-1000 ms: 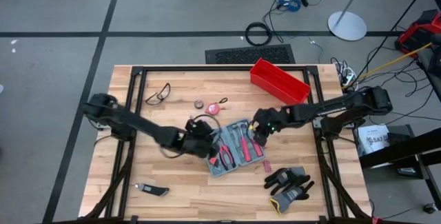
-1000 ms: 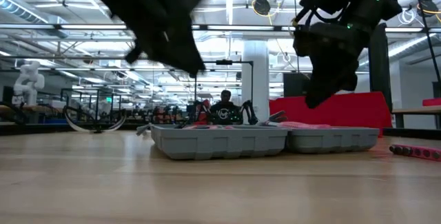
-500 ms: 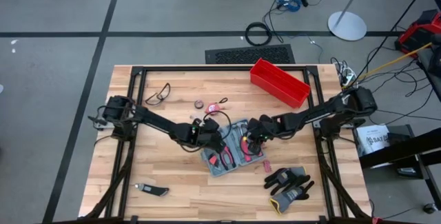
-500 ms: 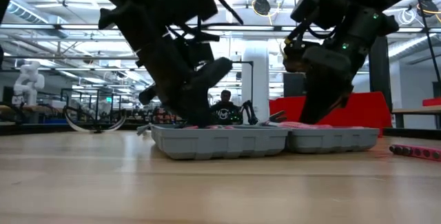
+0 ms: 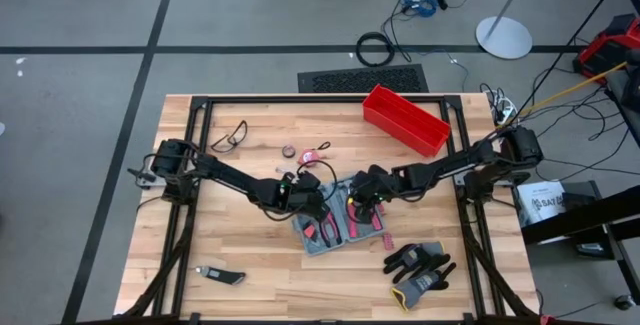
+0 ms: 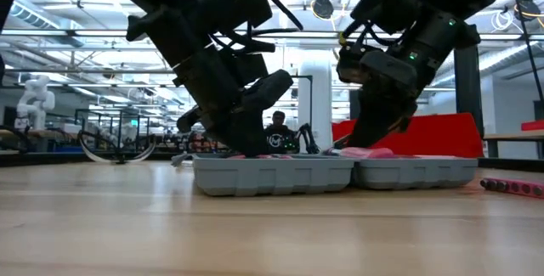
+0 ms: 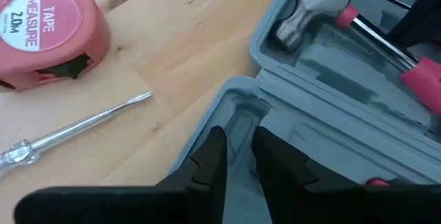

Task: Prefit tool cases
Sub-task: Put the hammer into the toolbox

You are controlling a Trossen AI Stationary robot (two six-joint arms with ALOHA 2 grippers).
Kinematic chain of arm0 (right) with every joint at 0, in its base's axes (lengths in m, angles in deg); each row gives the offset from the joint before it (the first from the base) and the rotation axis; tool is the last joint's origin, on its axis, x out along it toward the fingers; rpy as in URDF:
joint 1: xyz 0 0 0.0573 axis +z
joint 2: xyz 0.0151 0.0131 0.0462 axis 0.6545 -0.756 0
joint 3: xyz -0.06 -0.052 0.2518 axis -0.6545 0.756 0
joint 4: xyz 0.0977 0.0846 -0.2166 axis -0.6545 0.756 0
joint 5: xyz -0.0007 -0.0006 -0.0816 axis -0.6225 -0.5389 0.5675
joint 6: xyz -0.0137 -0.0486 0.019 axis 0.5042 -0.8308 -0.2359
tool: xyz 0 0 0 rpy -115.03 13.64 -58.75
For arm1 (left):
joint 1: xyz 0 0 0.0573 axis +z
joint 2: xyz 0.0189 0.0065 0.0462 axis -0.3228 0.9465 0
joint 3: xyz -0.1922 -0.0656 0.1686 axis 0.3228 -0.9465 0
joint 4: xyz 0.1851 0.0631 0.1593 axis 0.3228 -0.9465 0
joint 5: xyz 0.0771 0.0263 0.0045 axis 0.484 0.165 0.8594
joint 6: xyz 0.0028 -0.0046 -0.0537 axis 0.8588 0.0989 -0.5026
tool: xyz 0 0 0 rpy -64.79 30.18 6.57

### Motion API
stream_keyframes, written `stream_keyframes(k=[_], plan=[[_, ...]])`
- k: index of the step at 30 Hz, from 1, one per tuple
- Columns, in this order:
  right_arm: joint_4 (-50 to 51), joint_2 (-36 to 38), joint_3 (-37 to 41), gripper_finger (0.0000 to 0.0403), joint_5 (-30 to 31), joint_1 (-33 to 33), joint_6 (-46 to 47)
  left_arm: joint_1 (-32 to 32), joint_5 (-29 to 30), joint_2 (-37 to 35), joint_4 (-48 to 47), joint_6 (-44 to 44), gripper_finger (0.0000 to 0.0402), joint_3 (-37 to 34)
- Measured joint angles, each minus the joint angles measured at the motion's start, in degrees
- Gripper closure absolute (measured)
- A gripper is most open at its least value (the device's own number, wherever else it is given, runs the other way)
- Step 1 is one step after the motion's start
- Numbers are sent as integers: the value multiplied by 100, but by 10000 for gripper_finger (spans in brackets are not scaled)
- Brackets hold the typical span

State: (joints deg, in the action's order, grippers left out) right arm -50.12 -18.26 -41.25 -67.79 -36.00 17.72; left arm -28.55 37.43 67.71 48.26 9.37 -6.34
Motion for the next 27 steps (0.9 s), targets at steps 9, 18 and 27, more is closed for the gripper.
stream_keyframes(k=[9, 18, 27], plan=[[191, 2, -859, 403, 14, -4, -571, -15, -22, 0, 7, -1, 321, -2], [2509, -11, -1238, 403, 491, 64, 97, -47, -36, 0, -65, 2, 321, -4], [1969, -681, -1099, 403, 482, 289, 380, -55, -48, 2, -34, -2, 321, -9]])
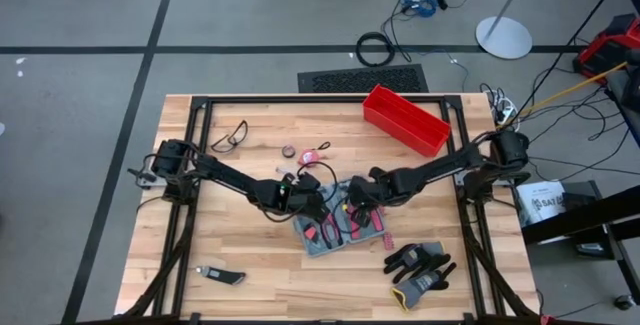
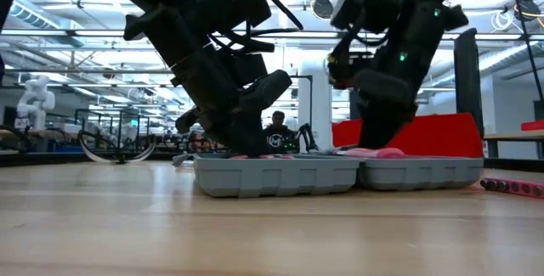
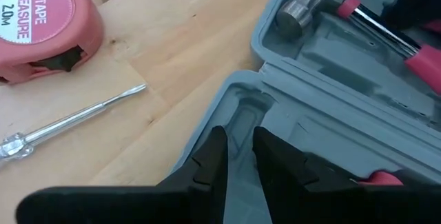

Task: Prefit tool cases
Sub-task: Put the hammer into the toolbox

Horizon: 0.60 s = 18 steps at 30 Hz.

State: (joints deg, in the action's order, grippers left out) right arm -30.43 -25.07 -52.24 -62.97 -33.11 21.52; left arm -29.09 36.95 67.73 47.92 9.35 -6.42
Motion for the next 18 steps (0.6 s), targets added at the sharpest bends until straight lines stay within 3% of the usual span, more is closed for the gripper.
stream_keyframes(k=[5, 18], plan=[[-447, -310, -11, 403, 59, 30, -142, -4, 65, 0, -104, -6, 321, -11], [-1160, 264, -9, 403, -17, 5, -268, -42, 21, 8, 47, -119, 320, 2]])
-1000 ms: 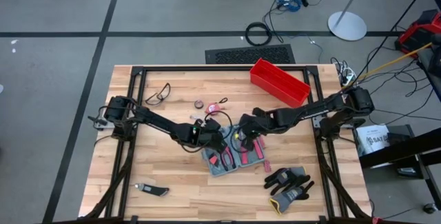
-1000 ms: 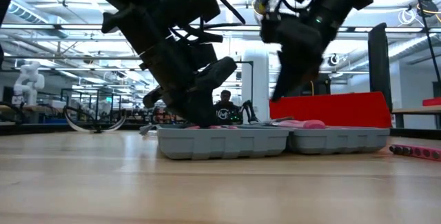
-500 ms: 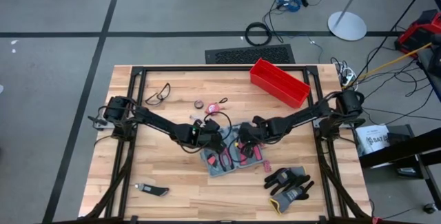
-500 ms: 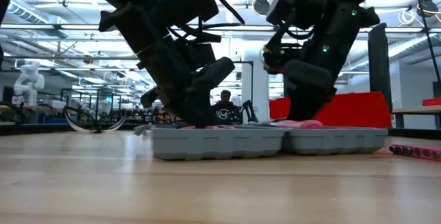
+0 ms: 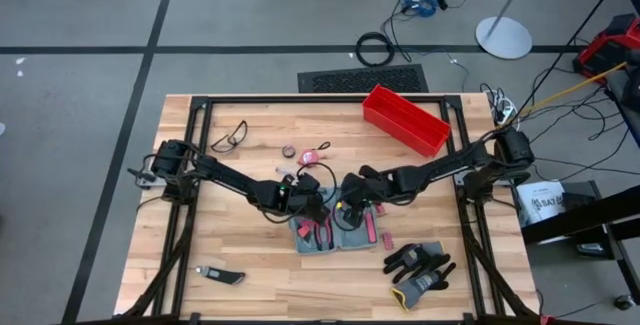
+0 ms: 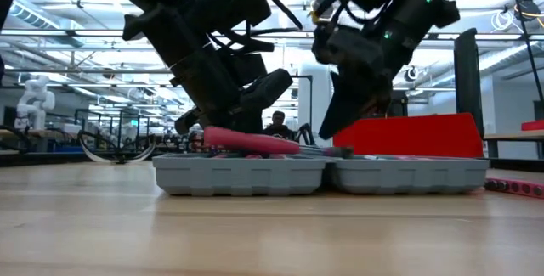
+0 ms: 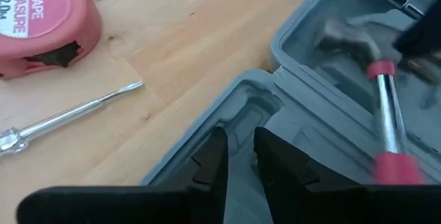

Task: Prefit tool cases
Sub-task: Put the hammer into the toolbox

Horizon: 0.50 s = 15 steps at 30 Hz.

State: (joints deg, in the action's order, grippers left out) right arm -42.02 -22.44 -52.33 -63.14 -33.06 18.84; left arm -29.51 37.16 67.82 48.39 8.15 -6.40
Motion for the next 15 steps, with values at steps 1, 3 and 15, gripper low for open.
stream_keyframes(k=[1, 3, 15], plan=[[1, 20, -4, 403, 1, 4, -12, 0, -8, 1, 1, 12, 320, 0], [67, 41, -46, 403, 11, 6, -20, 0, -6, 1, -26, 17, 320, 0], [752, 74, -129, 403, 3, 82, 399, -105, -19, -264, -186, 329, 320, 50]])
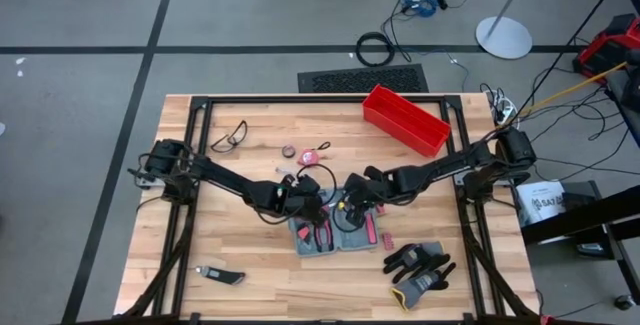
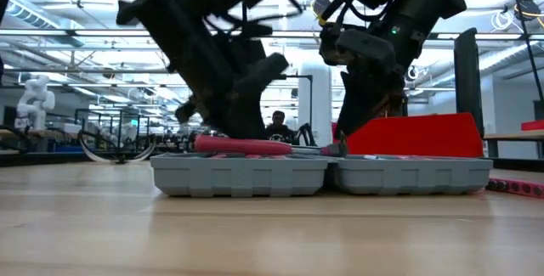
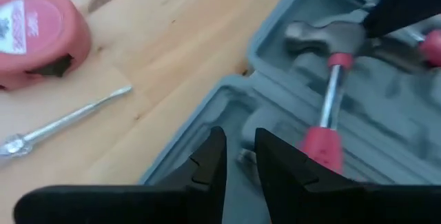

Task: Prefit tool cases
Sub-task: Put the hammer into the toolbox

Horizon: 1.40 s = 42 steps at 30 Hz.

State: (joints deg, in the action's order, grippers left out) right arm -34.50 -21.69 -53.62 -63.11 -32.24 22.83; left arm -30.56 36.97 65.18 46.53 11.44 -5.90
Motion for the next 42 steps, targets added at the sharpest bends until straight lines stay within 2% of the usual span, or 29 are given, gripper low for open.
stream_keyframes(k=[3, 6, 10, 15, 21, 27, 33, 42], plan=[[-216, 37, 6, 403, 77, 80, -341, 2, 4, -153, -59, 260, 320, 97], [-559, 66, -2, 403, 79, 162, -1213, 4, 89, -325, -83, 516, 320, 156], [-350, 63, 0, 387, 187, 212, -1771, -13, 126, -553, -402, 757, 320, 217], [-71, 134, 9, 351, 167, 252, -1607, -276, -123, -597, -813, 2023, 320, 231], [126, 258, 9, 305, 140, 472, -1569, -506, -391, -601, -1537, 2521, 310, 609], [506, 473, 9, 260, 169, 668, -1185, -679, -575, -596, -1650, 3079, 272, 889], [752, 503, 9, 232, 168, 947, -874, -667, -513, -553, -1937, 2655, 224, 890], [759, 503, 9, 225, 173, 1141, -638, -630, -475, -19, -2093, 2498, 219, 888]])
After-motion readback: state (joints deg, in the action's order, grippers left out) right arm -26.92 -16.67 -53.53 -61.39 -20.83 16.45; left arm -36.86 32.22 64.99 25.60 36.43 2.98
